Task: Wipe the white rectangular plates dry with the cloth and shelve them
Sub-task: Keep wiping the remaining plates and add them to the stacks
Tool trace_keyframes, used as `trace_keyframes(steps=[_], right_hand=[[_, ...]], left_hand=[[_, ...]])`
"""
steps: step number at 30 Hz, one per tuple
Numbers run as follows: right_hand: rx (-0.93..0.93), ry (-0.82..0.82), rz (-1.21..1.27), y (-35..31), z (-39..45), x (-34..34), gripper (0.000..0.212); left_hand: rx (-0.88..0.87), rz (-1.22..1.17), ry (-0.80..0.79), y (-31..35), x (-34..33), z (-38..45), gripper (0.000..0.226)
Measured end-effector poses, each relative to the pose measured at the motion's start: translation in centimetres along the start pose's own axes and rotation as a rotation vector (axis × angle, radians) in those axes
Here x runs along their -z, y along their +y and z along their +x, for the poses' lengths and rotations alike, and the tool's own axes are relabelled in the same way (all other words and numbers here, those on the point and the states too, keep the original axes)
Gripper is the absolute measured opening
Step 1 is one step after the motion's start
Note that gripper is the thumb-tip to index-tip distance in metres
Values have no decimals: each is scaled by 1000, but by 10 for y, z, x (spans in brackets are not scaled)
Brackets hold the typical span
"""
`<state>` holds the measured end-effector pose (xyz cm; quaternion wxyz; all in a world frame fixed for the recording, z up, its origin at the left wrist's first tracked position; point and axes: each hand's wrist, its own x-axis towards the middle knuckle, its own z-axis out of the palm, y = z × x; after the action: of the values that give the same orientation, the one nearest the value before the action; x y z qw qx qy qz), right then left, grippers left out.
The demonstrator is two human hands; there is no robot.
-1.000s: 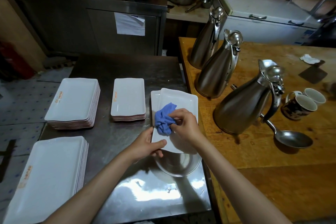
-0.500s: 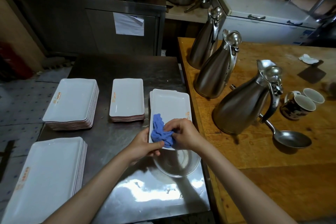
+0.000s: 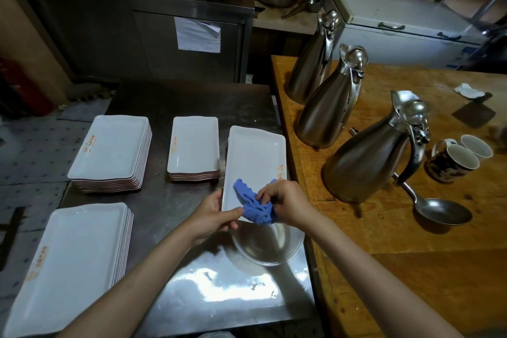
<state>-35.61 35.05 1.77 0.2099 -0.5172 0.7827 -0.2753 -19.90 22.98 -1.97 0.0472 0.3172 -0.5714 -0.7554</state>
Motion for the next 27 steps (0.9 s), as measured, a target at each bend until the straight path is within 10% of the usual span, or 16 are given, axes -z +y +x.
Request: trace_keyframes(steps=[16, 27], right_hand=[[181, 281, -284, -3, 8, -13, 22], [-105, 556, 136, -8, 23, -24, 31]], left_hand=[[14, -119, 89, -4, 29, -3, 42], [31, -177, 146, -10, 64, -4, 38]])
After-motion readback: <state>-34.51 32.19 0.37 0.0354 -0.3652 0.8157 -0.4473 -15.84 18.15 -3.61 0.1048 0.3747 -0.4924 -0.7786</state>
